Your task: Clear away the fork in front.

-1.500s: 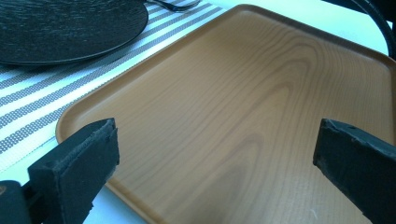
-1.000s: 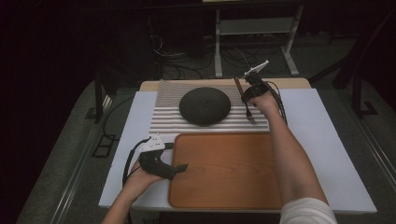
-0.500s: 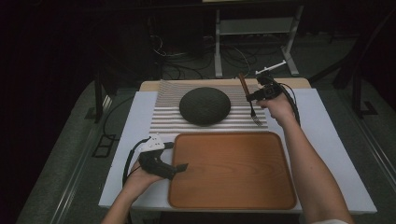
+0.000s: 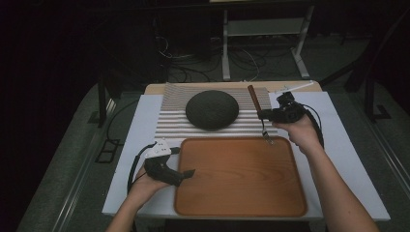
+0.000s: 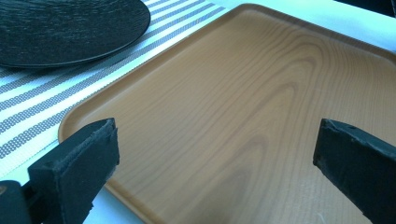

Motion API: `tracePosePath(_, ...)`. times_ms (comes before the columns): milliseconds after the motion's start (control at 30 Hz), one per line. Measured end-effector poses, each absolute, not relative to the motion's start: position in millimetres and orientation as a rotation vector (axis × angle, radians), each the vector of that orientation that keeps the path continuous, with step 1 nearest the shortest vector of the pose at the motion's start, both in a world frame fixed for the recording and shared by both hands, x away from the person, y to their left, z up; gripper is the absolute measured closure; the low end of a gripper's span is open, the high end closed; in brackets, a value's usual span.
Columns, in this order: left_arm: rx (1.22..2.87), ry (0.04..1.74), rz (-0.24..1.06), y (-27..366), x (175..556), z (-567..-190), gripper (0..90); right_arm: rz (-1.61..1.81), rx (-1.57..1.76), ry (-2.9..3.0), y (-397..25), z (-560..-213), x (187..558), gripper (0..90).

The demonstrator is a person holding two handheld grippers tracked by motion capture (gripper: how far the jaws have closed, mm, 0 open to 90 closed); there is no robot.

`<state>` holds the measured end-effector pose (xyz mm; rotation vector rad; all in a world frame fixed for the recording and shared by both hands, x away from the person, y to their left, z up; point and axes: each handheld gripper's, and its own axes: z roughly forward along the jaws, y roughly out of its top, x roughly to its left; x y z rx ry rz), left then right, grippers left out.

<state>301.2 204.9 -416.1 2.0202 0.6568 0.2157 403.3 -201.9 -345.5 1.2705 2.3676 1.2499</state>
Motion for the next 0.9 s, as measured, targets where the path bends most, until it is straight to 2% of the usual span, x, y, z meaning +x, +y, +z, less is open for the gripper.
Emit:
tracePosePath(433, 2.014, 0.666, 0.223, 203.0, 301.0, -417.0, 0.0, 1.386, 1.116, 2.383, -202.9, -364.3, 346.3, 77.3)
tracePosePath(900, 2.0, 0.669, 0.228, 198.9, 302.0, -412.0, 0.0, 1.468, 1.04, 2.402, -203.4, -377.7, 308.7, 77.2)
